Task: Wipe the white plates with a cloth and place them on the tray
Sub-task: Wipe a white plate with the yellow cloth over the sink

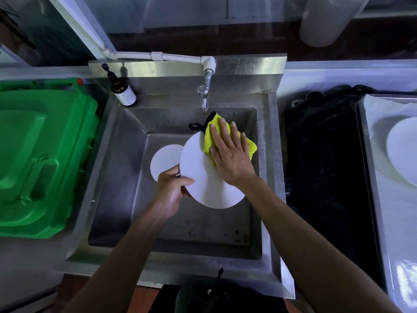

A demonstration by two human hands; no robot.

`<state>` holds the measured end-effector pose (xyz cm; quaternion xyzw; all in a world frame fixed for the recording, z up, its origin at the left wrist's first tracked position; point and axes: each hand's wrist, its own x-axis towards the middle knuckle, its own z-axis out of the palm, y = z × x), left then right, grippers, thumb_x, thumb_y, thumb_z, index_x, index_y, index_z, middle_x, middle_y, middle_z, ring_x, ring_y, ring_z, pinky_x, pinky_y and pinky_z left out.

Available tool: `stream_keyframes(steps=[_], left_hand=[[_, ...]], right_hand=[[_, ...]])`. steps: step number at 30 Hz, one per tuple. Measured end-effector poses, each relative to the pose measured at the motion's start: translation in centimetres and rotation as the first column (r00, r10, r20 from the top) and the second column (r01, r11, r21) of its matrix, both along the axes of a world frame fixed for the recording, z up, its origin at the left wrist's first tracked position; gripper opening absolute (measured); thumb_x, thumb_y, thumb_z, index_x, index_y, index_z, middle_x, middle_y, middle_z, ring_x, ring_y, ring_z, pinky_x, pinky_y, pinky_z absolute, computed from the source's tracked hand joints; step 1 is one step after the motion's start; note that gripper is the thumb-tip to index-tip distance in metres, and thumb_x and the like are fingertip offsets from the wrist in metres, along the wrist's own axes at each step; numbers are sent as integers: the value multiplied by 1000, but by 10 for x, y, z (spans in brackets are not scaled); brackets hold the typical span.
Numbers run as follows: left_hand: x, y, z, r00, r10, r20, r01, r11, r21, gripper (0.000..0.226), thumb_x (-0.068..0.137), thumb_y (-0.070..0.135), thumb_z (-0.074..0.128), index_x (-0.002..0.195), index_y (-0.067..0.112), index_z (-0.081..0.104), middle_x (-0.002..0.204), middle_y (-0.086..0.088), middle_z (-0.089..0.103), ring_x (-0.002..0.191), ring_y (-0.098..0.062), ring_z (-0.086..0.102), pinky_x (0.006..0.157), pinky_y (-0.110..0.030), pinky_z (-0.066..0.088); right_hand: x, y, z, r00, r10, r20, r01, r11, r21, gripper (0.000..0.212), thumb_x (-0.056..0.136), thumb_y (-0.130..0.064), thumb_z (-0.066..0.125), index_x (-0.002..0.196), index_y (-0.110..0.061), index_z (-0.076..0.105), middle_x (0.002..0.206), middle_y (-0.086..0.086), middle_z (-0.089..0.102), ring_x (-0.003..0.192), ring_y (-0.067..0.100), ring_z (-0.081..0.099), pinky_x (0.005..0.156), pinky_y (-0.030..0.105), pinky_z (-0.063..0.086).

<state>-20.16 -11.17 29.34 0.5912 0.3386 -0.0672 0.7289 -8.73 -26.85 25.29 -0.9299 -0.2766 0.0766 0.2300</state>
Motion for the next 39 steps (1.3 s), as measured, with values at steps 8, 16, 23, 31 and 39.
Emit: stream_keyframes(steps=[8,16,23,31,39], left_hand=[[3,2,0,997,-73,24,73,997,1,34,71,-4,64,102,3,74,97,-20,72,88,-35,69,71,-43,56],[1,11,-6,995,-90,37,92,995,-37,37,80,-18,56,96,8,76,88,-18,71,84,-31,70,67,-40,59],[-2,12,-6,992,-127,12,128,989,-74,32,82,-18,58,105,1,72,95,-19,71,90,-35,71,72,-45,59],[2,14,-5,985,-171,-23,170,984,-47,32,82,-16,59,87,10,77,93,-20,72,90,-37,71,73,-43,59],[-6,12,-8,993,-122,-1,122,992,-30,40,63,1,65,98,14,79,105,-15,76,92,-29,72,68,-38,59]], right_hand=[[-26,16,0,989,142,49,-147,985,94,57,109,-39,24,162,-28,5,169,0,-8,155,27,-12,123,55,6],[-57,3,-13,973,224,52,-227,970,86,57,108,-41,21,161,-29,5,169,-2,-6,156,23,-9,122,55,12],[-53,-2,-8,950,299,94,-301,954,9,55,108,-40,18,161,-31,7,169,-1,-6,155,27,-10,120,57,14],[-31,13,6,928,323,186,-330,944,5,52,110,-38,22,161,-34,12,170,-1,-2,155,29,-8,121,56,14],[-4,10,-4,989,78,125,-80,997,11,52,109,-40,22,160,-34,13,169,-2,4,156,27,-2,121,54,12]])
